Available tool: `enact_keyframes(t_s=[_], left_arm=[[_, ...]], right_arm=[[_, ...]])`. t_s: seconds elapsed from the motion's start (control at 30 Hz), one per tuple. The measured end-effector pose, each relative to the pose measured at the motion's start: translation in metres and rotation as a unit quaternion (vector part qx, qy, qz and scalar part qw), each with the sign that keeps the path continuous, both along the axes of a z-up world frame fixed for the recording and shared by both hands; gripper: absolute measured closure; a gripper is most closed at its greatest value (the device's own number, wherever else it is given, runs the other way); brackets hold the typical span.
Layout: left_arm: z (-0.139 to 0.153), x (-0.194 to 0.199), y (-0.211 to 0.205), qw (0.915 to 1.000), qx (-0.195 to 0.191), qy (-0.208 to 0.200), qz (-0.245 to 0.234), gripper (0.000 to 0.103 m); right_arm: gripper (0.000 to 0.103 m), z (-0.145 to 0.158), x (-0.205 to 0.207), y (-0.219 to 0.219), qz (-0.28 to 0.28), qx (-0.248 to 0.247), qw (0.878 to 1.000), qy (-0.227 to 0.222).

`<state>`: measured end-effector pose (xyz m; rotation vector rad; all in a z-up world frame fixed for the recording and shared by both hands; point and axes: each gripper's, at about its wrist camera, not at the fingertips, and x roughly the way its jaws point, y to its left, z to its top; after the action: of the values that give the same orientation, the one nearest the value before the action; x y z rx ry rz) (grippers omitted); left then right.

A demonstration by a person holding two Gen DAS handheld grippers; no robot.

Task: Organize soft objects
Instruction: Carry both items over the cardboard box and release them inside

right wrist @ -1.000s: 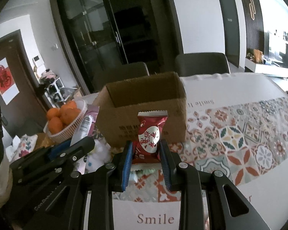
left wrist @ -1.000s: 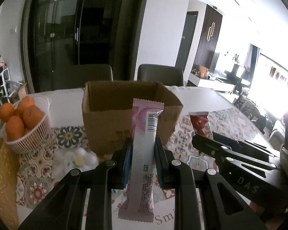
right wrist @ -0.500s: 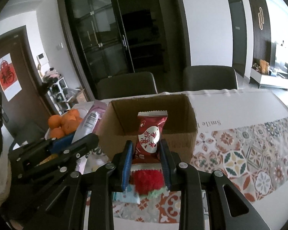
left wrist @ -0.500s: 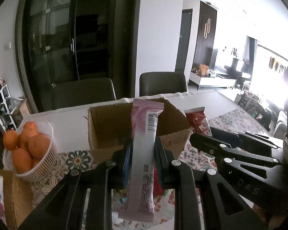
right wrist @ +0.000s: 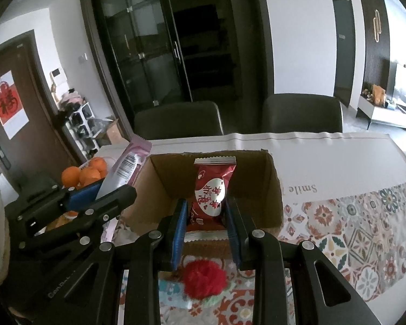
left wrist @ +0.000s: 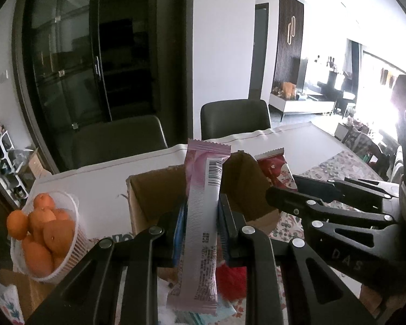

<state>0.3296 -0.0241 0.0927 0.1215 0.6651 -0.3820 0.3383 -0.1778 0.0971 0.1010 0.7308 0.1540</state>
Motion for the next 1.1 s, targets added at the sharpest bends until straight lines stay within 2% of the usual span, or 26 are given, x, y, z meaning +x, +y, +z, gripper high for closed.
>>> enact_keyframes(t_s=[0.3, 0.53, 0.83, 0.9, 1.0, 1.07, 1.1], left_arm=[[-0.008, 0.035, -0.008, 0.9995, 0.030, 0.009, 0.001, 0.080], [-0.026, 0.069, -0.015, 0.9983, 0.033, 0.048, -0.003, 0.080], [-0.055, 0.104, -0.025, 0.9943, 0.060, 0.088, 0.005, 0.079], [-0.059, 0.104, -0.027, 0.9935, 0.058, 0.098, 0.005, 0.076], [-0.061, 0.101, -0.025, 0.9935, 0.067, 0.091, 0.013, 0.062], [-0.060, 0.096, -0.022, 0.9935, 0.079, 0.078, 0.023, 0.051], [-0.060, 0.095, -0.020, 0.9934, 0.084, 0.073, 0.029, 0.049]], right_arm=[[0.074, -0.012, 0.040, -0.003, 0.007, -0.010, 0.999, 0.034], [0.074, -0.028, 0.073, -0.010, 0.011, 0.002, 0.998, 0.069], [0.073, -0.054, 0.102, -0.016, 0.014, 0.009, 0.993, 0.114], [0.073, -0.059, 0.106, -0.017, 0.015, 0.010, 0.992, 0.122], [0.069, -0.060, 0.106, -0.018, 0.011, -0.001, 0.993, 0.118], [0.058, -0.059, 0.103, -0.015, 0.008, -0.017, 0.993, 0.114], [0.056, -0.058, 0.103, -0.015, 0.004, -0.023, 0.994, 0.111]])
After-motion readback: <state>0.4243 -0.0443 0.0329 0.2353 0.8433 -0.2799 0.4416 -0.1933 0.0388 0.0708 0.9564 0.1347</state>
